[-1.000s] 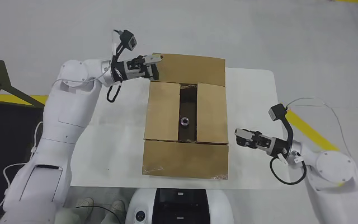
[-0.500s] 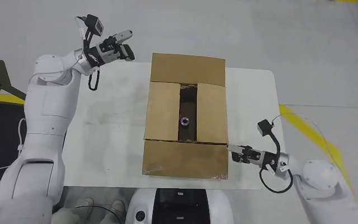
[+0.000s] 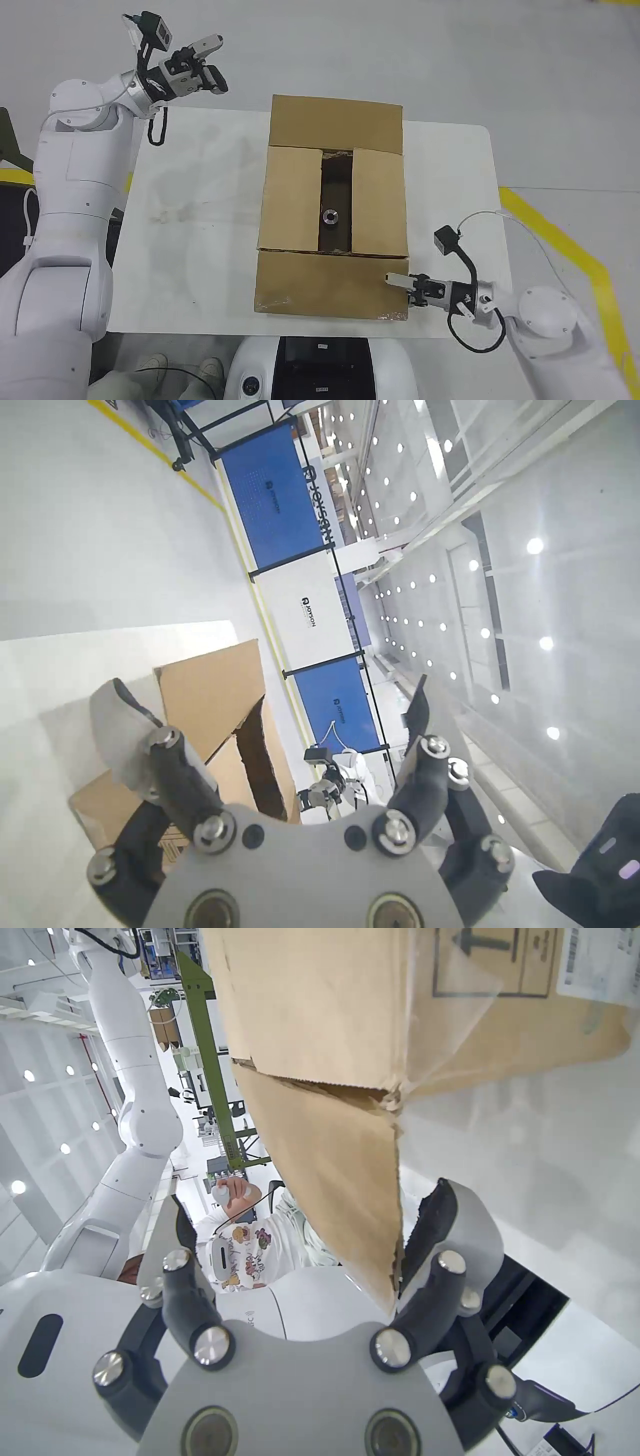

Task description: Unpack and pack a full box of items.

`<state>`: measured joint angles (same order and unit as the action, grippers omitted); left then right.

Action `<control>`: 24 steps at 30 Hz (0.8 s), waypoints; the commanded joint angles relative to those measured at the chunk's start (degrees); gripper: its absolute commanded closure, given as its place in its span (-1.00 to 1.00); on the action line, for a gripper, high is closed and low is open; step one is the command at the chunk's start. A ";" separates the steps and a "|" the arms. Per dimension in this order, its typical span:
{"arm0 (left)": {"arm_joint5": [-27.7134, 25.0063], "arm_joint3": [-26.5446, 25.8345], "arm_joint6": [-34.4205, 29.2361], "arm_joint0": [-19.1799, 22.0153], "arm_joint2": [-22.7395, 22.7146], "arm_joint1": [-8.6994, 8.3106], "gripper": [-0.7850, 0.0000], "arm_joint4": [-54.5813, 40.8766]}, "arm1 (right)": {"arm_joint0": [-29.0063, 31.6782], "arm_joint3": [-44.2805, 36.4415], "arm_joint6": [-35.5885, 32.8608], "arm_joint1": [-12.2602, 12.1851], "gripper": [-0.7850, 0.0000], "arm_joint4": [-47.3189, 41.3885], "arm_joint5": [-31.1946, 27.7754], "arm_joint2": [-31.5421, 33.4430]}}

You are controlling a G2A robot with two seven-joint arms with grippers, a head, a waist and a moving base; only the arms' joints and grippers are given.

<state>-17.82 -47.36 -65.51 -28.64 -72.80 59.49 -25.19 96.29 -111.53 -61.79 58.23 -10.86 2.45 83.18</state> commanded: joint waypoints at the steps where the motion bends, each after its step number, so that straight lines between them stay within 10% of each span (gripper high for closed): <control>1: 0.01 -0.10 0.01 -0.07 -0.01 -0.01 -1.00 0.00 | -0.03 0.00 0.14 -0.02 -1.00 -0.77 -0.27 -0.12; 24: 0.01 -0.10 0.01 -0.07 -0.01 -0.01 -1.00 0.00 | -3.43 -5.76 2.10 -0.90 -1.00 -4.55 -1.48 3.52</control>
<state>-17.81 -47.46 -65.49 -28.72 -72.82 59.48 -25.18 93.44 -117.40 -60.02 57.32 -15.66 0.77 86.88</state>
